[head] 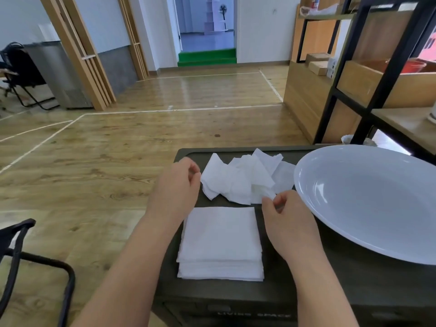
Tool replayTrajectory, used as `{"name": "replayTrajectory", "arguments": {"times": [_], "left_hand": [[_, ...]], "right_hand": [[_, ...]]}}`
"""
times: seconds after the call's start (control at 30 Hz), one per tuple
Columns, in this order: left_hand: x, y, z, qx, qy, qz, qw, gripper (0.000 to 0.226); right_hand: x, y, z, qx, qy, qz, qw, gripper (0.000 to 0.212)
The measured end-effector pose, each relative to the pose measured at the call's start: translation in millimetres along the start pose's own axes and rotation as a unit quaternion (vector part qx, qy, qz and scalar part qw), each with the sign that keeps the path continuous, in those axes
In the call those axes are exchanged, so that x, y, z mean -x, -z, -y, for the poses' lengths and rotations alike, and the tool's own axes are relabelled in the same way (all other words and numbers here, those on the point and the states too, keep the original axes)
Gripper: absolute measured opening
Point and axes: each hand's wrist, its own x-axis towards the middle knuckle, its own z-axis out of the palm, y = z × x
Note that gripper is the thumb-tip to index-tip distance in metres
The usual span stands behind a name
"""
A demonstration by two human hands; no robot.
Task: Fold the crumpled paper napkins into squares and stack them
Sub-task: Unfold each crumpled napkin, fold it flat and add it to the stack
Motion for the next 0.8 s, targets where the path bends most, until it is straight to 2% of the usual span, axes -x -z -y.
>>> {"name": "replayTrajectory", "arguments": {"times": [0.07, 0.2, 0.3, 0.37, 0.43, 0.5, 0.6, 0.7, 0.8], "left_hand": [[-22, -6, -1, -0.045, -0.019, 0.032, 0.998, 0.019], [-52, -19, -7, -0.095, 0.071, 0.112, 0.987, 0.028], [-62, -23, -7, -0.11, 0.085, 0.148, 0.979, 0.026], [-62, -20, -8, -0.029, 0.088, 0.139, 0.986, 0.017], [-56, -11, -10, 0.101, 0.086, 0.109, 0.985, 0.016], [-46, -3, -16, 0.241, 0.092, 0.11, 0.96, 0.016], [-27, 10, -27, 0.361, 0.133, 0.211, 0.898, 0.02], [-14, 14, -30, 0.428, 0.14, 0.304, 0.839, 0.024], [-6, 14, -32, 0.419, 0.124, 0.348, 0.829, 0.025]], "right_hand": [[0, -1, 0, -0.009, 0.001, 0.013, 1.0, 0.018], [0, -4, 1, -0.01, 0.006, 0.031, 0.999, 0.019], [0, -5, 1, -0.019, 0.009, 0.037, 0.999, 0.019], [-1, -4, 0, -0.026, 0.011, 0.038, 0.999, 0.018], [-2, -2, 0, -0.044, 0.014, 0.032, 0.998, 0.015], [-2, 0, 1, -0.082, 0.015, 0.023, 0.996, 0.011], [-3, 0, 5, -0.164, 0.018, 0.022, 0.986, 0.005], [1, -2, 13, -0.235, 0.037, 0.041, 0.97, 0.004], [7, -2, 21, -0.289, 0.047, 0.066, 0.954, 0.005]]}}
